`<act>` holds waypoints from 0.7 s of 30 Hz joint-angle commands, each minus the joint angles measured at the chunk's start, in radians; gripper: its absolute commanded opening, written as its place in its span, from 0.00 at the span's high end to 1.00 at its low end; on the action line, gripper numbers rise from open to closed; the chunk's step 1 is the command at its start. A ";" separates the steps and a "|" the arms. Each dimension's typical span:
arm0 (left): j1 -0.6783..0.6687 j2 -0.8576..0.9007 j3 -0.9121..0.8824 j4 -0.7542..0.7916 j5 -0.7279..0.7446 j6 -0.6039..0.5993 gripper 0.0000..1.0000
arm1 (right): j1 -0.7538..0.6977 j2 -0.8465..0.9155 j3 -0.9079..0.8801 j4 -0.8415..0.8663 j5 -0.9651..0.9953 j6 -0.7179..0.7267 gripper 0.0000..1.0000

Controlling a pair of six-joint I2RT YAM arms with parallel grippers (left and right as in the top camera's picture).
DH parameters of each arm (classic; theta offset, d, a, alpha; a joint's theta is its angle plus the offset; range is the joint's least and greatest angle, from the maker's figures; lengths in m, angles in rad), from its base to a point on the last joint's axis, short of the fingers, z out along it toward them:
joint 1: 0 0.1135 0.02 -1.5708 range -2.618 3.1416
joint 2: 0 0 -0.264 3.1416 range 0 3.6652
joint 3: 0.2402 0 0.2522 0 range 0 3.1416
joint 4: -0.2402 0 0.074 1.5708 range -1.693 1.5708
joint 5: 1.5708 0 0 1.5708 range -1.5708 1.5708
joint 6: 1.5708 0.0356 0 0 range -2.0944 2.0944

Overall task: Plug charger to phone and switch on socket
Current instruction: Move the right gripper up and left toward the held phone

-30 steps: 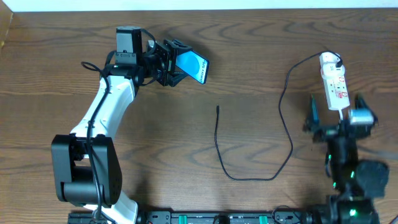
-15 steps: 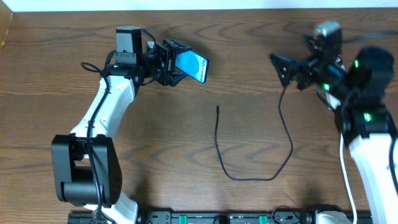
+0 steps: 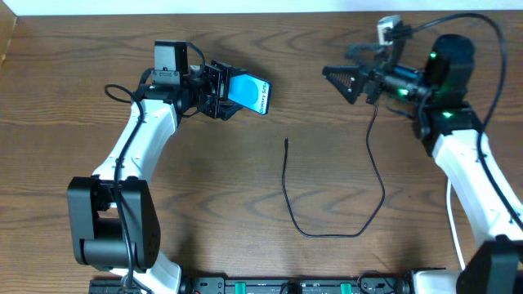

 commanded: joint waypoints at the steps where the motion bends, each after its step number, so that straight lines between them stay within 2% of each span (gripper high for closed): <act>1: 0.004 -0.030 0.000 0.003 -0.006 -0.005 0.93 | 0.026 0.053 0.018 -0.002 -0.023 0.152 0.01; 8: 0.002 -0.030 0.000 -0.003 -0.006 -0.005 0.93 | 0.075 0.155 0.018 -0.004 -0.037 0.265 0.01; 15: -0.019 -0.030 0.000 -0.003 -0.011 -0.005 0.93 | 0.145 0.216 0.018 -0.005 -0.083 0.259 0.01; 18: -0.036 -0.029 0.000 -0.010 -0.035 -0.010 0.93 | 0.174 0.222 0.018 -0.005 -0.084 0.209 0.01; 21: -0.054 -0.029 0.000 -0.066 -0.071 -0.080 0.93 | 0.193 0.222 0.018 -0.005 -0.083 0.158 0.01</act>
